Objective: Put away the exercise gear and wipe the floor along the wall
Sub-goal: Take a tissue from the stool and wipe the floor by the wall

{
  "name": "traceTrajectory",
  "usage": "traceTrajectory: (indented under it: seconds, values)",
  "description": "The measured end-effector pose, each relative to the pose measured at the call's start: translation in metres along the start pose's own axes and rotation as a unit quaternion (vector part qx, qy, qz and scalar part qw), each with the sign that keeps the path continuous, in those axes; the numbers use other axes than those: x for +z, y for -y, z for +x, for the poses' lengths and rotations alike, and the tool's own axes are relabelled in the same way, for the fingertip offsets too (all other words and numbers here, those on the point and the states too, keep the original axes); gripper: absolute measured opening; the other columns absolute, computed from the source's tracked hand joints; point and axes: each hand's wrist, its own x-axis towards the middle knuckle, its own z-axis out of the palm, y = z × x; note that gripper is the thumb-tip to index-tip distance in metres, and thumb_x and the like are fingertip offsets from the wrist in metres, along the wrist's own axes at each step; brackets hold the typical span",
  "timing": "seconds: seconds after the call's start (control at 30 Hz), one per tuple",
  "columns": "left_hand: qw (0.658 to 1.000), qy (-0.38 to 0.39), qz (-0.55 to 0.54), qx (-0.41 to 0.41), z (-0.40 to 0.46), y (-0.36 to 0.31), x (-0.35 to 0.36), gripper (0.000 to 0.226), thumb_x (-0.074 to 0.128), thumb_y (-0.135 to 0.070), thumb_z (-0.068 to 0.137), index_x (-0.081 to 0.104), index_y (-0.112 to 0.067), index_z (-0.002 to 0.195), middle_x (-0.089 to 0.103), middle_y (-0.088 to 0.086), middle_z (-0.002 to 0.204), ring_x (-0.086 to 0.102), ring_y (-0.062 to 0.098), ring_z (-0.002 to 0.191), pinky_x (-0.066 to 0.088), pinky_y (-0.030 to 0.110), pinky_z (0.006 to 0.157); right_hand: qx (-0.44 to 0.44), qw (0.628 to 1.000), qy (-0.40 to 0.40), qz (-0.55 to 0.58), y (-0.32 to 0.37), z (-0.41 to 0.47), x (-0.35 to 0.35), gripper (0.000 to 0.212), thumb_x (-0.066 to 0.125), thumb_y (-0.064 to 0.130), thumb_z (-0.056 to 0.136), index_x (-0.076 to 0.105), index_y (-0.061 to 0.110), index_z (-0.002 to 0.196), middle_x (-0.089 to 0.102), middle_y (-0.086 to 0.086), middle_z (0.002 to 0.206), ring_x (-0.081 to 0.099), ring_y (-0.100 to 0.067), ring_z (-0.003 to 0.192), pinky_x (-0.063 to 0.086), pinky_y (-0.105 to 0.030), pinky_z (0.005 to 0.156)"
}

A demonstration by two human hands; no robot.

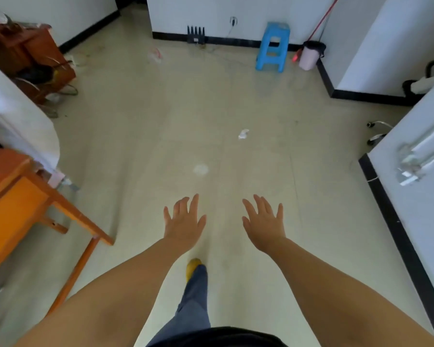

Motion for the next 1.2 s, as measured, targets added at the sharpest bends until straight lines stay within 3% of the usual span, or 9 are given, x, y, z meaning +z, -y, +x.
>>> traceTrajectory:
  seconds: [0.17, 0.47, 0.8, 1.2]
  values:
    - [0.998, -0.017, 0.043, 0.044, 0.157, 0.005, -0.052, 0.061, 0.022, -0.045, 0.099, -0.002, -0.021, 0.15, 0.016, 0.005, 0.154, 0.018, 0.021, 0.141, 0.013, 0.049, 0.116, 0.047, 0.998, -0.009, 0.031, -0.007, 0.143, -0.058, 0.053, 0.015, 0.039, 0.102, -0.001, 0.028, 0.151, -0.004, -0.002, 0.16, -0.004, -0.02, 0.148, 0.0, -0.055, 0.116]
    - [0.994, -0.006, 0.008, 0.108, 0.417, -0.05, -0.106, 0.061, 0.024, -0.044, 0.1, -0.001, -0.022, 0.15, 0.015, 0.005, 0.155, 0.014, 0.021, 0.143, 0.007, 0.049, 0.116, 0.102, 0.993, -0.005, 0.06, -0.068, 0.366, -0.125, 0.052, 0.015, 0.039, 0.103, -0.001, 0.029, 0.151, -0.005, -0.002, 0.16, -0.003, -0.02, 0.148, 0.0, -0.054, 0.116]
    - [0.996, -0.017, -0.033, 0.081, 0.703, -0.148, -0.161, 0.061, 0.028, -0.044, 0.099, 0.002, -0.023, 0.15, 0.017, 0.005, 0.154, 0.015, 0.021, 0.143, 0.008, 0.049, 0.116, 0.095, 0.994, -0.006, 0.043, -0.207, 0.635, -0.217, 0.052, 0.017, 0.038, 0.102, 0.002, 0.028, 0.151, -0.001, -0.003, 0.16, -0.001, -0.02, 0.148, 0.001, -0.055, 0.116]
    - [0.997, 0.012, -0.016, 0.072, 1.03, -0.198, -0.205, 0.061, 0.026, -0.044, 0.099, 0.001, -0.022, 0.15, 0.015, 0.006, 0.155, 0.015, 0.021, 0.142, 0.007, 0.049, 0.115, 0.072, 0.996, 0.018, 0.043, -0.286, 0.957, -0.296, 0.052, 0.016, 0.038, 0.103, 0.001, 0.029, 0.152, -0.001, -0.002, 0.16, 0.001, -0.018, 0.147, 0.002, -0.054, 0.116]
